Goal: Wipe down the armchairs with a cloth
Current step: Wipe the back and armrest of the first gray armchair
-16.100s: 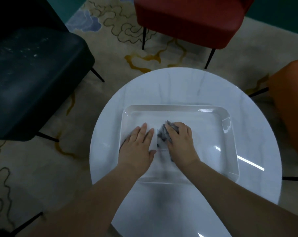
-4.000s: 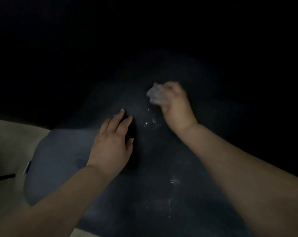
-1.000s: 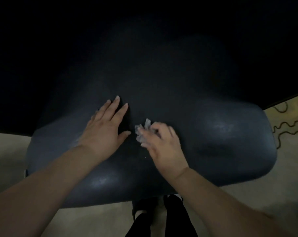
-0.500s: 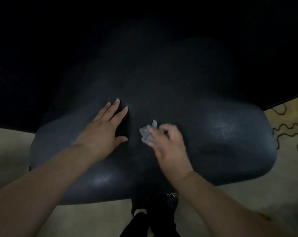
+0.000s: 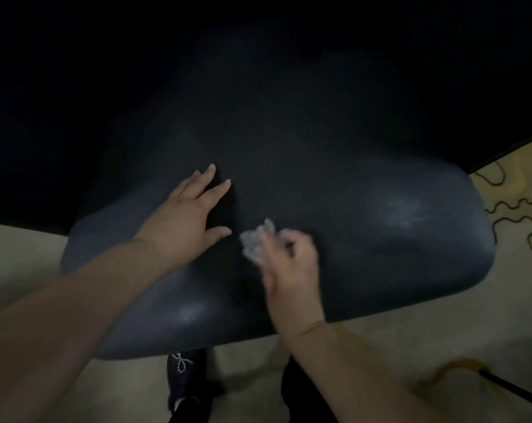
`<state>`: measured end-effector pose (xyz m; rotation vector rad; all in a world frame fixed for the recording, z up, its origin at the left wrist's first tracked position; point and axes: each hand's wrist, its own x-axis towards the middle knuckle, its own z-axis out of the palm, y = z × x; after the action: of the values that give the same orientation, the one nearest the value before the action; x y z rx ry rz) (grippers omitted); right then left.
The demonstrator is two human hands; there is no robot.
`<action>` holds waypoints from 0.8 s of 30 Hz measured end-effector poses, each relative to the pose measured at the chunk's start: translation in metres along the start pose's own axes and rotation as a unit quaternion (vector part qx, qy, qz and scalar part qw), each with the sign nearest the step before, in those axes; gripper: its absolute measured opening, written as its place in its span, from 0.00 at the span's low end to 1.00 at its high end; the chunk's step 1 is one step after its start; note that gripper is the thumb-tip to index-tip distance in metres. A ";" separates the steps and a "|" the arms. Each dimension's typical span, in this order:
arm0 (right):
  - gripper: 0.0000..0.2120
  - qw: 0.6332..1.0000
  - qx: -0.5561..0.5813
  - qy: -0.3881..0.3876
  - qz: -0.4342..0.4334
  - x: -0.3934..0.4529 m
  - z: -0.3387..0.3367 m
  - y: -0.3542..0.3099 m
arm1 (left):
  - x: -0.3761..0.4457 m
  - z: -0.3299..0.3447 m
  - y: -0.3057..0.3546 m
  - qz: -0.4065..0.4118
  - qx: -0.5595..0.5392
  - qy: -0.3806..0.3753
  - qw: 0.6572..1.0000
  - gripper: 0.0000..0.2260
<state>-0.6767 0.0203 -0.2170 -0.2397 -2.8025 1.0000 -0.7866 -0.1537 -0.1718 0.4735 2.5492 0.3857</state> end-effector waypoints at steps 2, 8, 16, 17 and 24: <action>0.06 0.994 -0.070 0.073 0.049 0.024 -0.019 0.022 | -0.003 -0.005 -0.008 0.021 -0.015 0.015 1.000 0.34; 0.06 0.981 -0.019 0.108 0.157 0.002 0.018 -0.004 | -0.024 -0.002 -0.044 0.036 0.023 0.016 0.999 0.34; 0.07 0.999 -0.017 0.018 -0.041 -0.020 0.045 -0.044 | -0.022 -0.001 -0.058 0.051 0.050 0.028 0.997 0.33; 0.09 0.998 -0.034 0.043 -0.010 -0.005 0.031 -0.029 | -0.021 -0.001 -0.057 0.050 0.048 0.030 0.997 0.33; 0.06 0.970 -0.047 0.176 0.160 0.074 0.000 0.012 | -0.018 -0.002 -0.054 0.022 0.034 0.055 0.998 0.35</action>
<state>-0.7473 0.0446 -0.2179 -0.8185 -2.5310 0.7867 -0.7868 -0.2098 -0.1809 0.5478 2.6691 0.3519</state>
